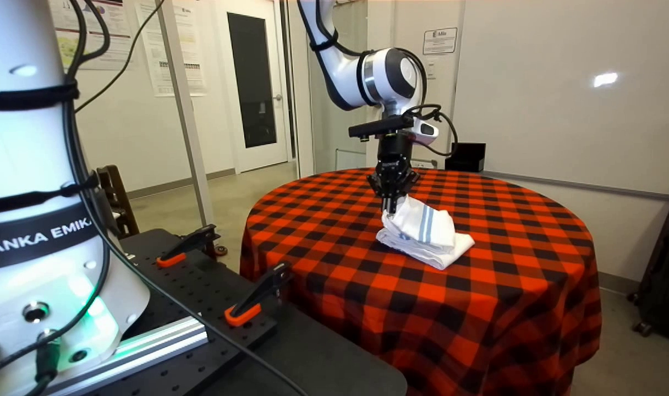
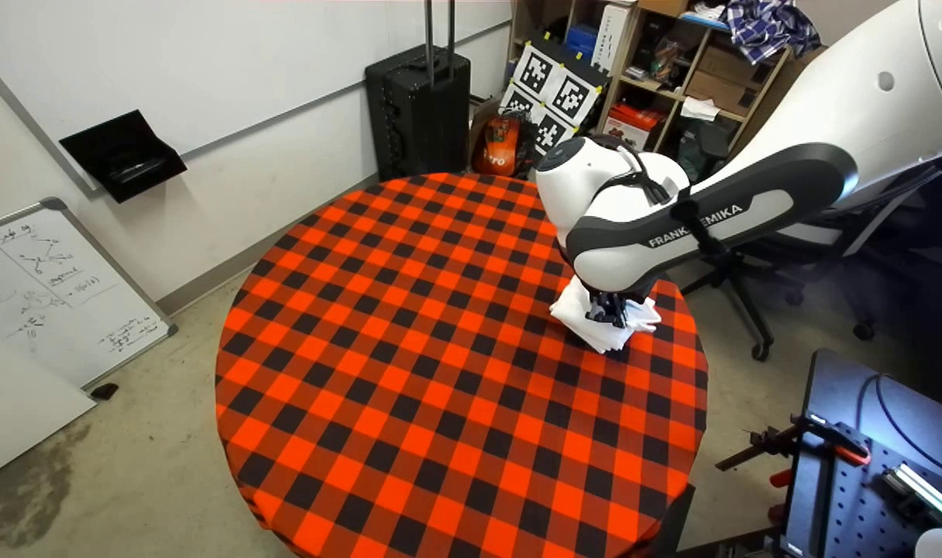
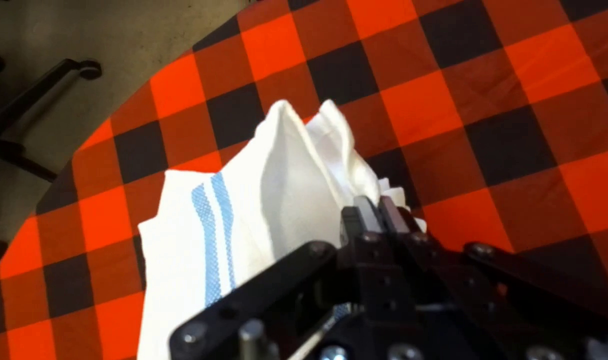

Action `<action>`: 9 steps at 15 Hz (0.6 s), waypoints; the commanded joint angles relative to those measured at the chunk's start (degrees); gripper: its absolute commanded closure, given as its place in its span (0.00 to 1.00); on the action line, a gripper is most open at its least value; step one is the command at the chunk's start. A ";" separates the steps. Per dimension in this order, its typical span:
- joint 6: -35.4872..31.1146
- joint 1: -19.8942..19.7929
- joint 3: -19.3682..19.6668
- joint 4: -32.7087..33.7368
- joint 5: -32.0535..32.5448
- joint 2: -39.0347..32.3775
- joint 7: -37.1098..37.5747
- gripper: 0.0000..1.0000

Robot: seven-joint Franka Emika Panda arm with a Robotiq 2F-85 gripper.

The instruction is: Fold the towel on the table

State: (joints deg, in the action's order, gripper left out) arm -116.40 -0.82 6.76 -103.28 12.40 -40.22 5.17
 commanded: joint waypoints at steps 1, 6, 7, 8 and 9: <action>0.53 1.44 0.13 -3.09 3.41 0.89 -0.86 0.65; -1.44 1.74 -0.24 -6.14 5.31 2.66 -1.66 0.29; -1.91 1.60 -0.39 -6.98 5.02 3.76 -1.73 0.20; -2.15 1.34 -0.59 -7.47 4.51 4.55 -1.97 0.14; -1.54 0.53 -1.14 -8.41 3.00 6.66 -2.88 0.06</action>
State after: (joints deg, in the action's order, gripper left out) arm -117.24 0.86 6.66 -107.65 16.31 -39.07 4.30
